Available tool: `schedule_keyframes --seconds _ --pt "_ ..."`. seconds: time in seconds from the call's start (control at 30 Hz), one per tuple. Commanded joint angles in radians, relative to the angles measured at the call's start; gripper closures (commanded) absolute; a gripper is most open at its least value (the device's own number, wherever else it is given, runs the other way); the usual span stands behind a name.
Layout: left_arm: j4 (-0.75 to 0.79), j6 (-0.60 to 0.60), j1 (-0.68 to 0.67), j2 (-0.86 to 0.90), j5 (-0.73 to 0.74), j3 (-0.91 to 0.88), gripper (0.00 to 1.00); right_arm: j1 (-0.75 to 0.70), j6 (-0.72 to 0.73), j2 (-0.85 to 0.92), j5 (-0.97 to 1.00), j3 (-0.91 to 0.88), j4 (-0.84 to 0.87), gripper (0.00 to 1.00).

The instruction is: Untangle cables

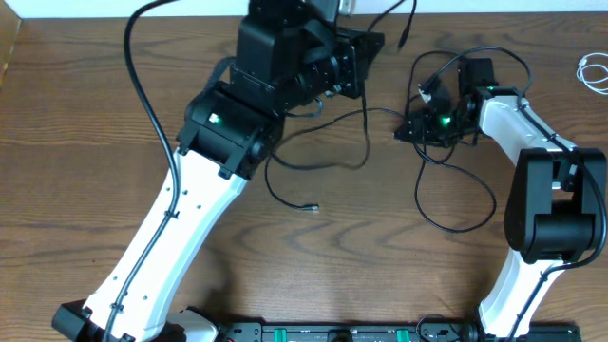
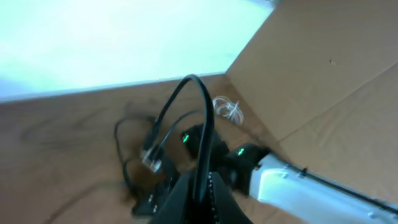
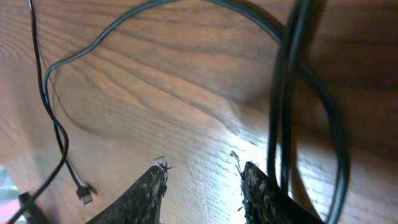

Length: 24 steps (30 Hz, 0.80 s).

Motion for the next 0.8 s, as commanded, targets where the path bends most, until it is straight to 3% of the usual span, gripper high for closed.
schedule_keyframes --seconds 0.0,0.1,0.23,0.77 --pt "-0.116 -0.035 0.01 0.001 -0.139 0.005 0.93 -0.03 -0.066 0.005 -0.045 0.01 -0.026 0.6" --pt "-0.298 -0.046 0.04 0.012 -0.254 0.004 0.93 -0.041 -0.105 0.005 -0.08 0.01 -0.047 0.58" --pt "-0.421 -0.046 0.094 0.04 -0.271 -0.034 0.93 -0.038 -0.115 0.005 -0.084 0.01 -0.051 0.56" --pt "-0.442 -0.045 0.34 0.378 -0.271 -0.19 0.92 0.086 -0.148 -0.057 -0.14 0.014 -0.06 0.52"
